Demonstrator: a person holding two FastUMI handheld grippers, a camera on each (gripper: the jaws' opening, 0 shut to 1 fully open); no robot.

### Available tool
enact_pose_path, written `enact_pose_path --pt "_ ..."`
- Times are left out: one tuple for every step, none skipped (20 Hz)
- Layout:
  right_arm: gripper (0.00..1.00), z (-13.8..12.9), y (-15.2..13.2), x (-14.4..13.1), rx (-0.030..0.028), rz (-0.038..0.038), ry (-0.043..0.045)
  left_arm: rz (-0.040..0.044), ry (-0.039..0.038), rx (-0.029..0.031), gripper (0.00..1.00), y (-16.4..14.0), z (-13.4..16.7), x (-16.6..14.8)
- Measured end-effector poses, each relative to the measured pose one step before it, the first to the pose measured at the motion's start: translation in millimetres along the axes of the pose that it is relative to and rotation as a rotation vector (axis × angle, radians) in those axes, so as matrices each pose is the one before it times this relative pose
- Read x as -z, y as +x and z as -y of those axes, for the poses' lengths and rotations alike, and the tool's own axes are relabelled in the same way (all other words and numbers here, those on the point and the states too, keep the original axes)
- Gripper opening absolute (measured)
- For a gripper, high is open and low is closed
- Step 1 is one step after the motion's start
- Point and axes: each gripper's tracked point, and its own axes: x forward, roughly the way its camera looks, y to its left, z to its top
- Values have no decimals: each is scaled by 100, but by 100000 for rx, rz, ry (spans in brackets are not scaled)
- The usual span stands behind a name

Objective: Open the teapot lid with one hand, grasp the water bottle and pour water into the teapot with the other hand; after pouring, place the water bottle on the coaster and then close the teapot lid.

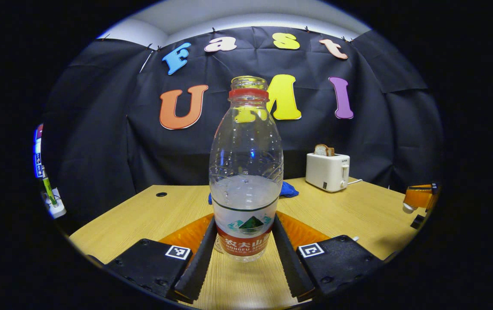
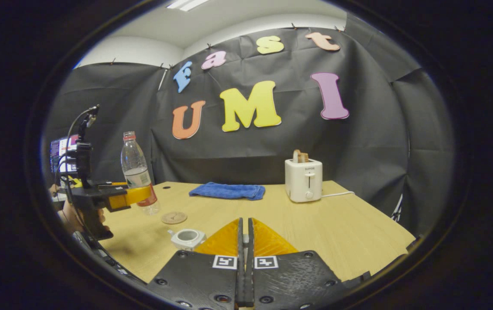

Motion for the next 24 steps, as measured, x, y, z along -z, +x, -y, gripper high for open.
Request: enact_pose_path --pt "0 319 98 225 670 -483 143 -1181 -1757 -402 76 942 -437 577" --pt "0 267 113 223 743 -519 -64 -1734 -2006 61 76 948 -438 600" --pt "0 243 -18 253 575 -469 10 -1714 -2204 148 76 900 -283 596" --pt "0 274 62 195 626 -467 176 -533 -1789 -424 76 737 -551 204" --pt "0 258 153 189 553 -528 143 -401 -992 -497 76 1011 -424 247" --pt "0 302 98 125 629 -518 27 -380 78 -207 76 827 -345 263" --pt "0 317 181 175 633 -444 66 -455 483 43 76 534 -186 219" --pt "0 281 175 98 562 -235 178 -1433 503 240 76 643 -91 421" --pt "0 221 82 86 489 -357 100 -1432 490 380 76 404 53 442" --pt "0 186 77 60 373 -302 109 -1397 445 -336 76 451 -118 464" --pt "0 25 119 135 252 -311 -63 -700 398 91 76 339 -147 148" --pt "0 75 124 125 235 -389 -232 -467 435 -470 77 415 -213 219" --pt "0 71 22 65 145 -200 -125 -578 445 -504 77 404 -205 238" --pt "0 63 -8 6 125 -97 -111 -999 401 -181 77 254 -207 297" --pt "0 -3 46 -51 144 -3 -83 -1159 137 199 77 154 0 376" --pt "0 33 40 -14 115 19 -44 -1138 -126 260 76 162 43 331" --pt "0 -55 21 6 27 76 -34 -82 45 199 77 11 -51 21" --pt "0 -12 -38 23 14 -185 -40 568 208 245 77 106 57 -248" --pt "0 -52 56 130 -18 -185 -155 -233 337 350 78 -82 10 38" --pt "0 -50 -87 45 -80 -124 -237 -531 224 -241 78 35 -71 216" --pt "0 -37 -17 -62 -75 140 -111 39 37 -107 80 15 31 -156" --pt "0 -55 -13 -89 -46 244 -138 240 134 -319 81 -42 -83 -94" --pt "0 -4 -38 -34 22 139 -151 259 178 -207 81 58 -121 -103" --pt "0 -26 -11 -28 -75 103 -14 -70 227 527 80 -8 165 -75"
